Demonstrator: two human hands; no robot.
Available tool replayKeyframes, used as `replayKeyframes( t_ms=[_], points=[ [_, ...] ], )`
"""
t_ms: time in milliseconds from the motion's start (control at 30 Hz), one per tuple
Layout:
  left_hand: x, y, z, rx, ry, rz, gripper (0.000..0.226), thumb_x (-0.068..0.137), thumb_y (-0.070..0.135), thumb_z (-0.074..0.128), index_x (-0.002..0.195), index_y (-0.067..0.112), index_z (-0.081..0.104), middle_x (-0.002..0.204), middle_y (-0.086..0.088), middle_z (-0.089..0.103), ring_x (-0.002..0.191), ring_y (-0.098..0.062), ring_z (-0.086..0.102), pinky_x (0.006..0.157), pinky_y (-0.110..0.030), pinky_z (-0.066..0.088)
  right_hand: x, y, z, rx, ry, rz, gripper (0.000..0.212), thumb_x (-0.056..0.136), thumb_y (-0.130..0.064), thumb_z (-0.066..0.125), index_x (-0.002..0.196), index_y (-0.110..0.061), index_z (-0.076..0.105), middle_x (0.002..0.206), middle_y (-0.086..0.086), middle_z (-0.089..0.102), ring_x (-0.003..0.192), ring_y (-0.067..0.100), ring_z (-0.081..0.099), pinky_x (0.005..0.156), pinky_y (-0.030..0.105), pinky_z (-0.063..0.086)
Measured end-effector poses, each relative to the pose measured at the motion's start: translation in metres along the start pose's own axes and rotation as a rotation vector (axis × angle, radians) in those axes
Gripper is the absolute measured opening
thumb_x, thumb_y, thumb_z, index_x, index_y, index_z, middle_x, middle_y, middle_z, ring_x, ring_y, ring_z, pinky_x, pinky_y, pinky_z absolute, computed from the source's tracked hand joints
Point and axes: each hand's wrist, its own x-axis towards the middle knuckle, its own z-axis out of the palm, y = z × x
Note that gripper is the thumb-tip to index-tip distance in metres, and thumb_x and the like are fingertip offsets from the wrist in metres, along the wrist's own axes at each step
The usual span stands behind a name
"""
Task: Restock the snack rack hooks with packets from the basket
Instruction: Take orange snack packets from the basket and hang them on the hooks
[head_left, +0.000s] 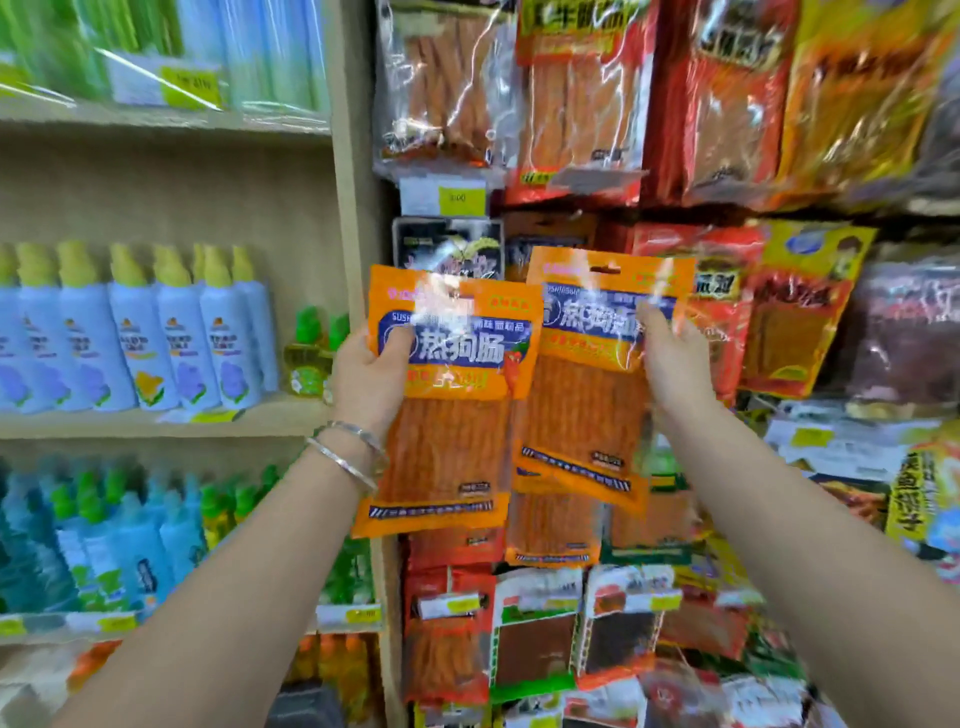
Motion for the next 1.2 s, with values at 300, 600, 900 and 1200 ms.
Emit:
replayKeyframes(
  t_ms=[300,600,900,1200],
  points=[
    [0.061,0.006,0.062,-0.152,-0.105,0.036,0.021,0.091,0.026,0.059,0.070,0.023,0.062,0.055,0.018,0.066,0.050,0.003,0.060,0.045,-0.011,0.046,0.093,-0.021,0.042,0.038,-0.037,-0.010,0.019,0.091,-0.032,0.055,0.080,-0.018,0.060,0.079,-0.007,0.064,0.071,0.010,0.058,0.058,0.020,0.044],
    [0.079,-0.004,0.085,-0.234,-0.229,-0.012,0.013,0.091,0.032,0.058,0.080,0.026,0.062,0.070,0.008,0.073,0.064,-0.011,0.070,0.051,-0.022,0.054,0.126,-0.010,0.060,0.099,-0.104,0.049,0.011,0.085,-0.026,0.056,0.077,-0.025,0.049,0.084,0.007,0.053,0.078,0.019,0.047,0.071,0.033,0.037],
    [0.083,-0.007,0.091,-0.226,-0.244,-0.023,0.013,0.091,0.034,0.058,0.081,0.026,0.060,0.071,0.006,0.073,0.068,-0.014,0.071,0.051,-0.021,0.054,0.145,-0.008,0.052,-0.026,-0.047,0.010,0.012,0.082,-0.027,0.058,0.082,-0.016,0.055,0.092,0.034,0.058,0.075,0.021,0.047,0.068,0.033,0.035],
    [0.081,-0.007,0.102,-0.192,-0.232,-0.048,0.016,0.091,0.039,0.057,0.088,0.024,0.061,0.087,-0.002,0.074,0.080,-0.021,0.072,0.070,-0.035,0.059,0.149,0.013,0.044,-0.237,-0.003,-0.223,0.030,0.088,-0.035,0.063,0.103,-0.010,0.056,0.093,0.001,0.056,0.085,0.018,0.053,0.073,0.028,0.039]
  ],
)
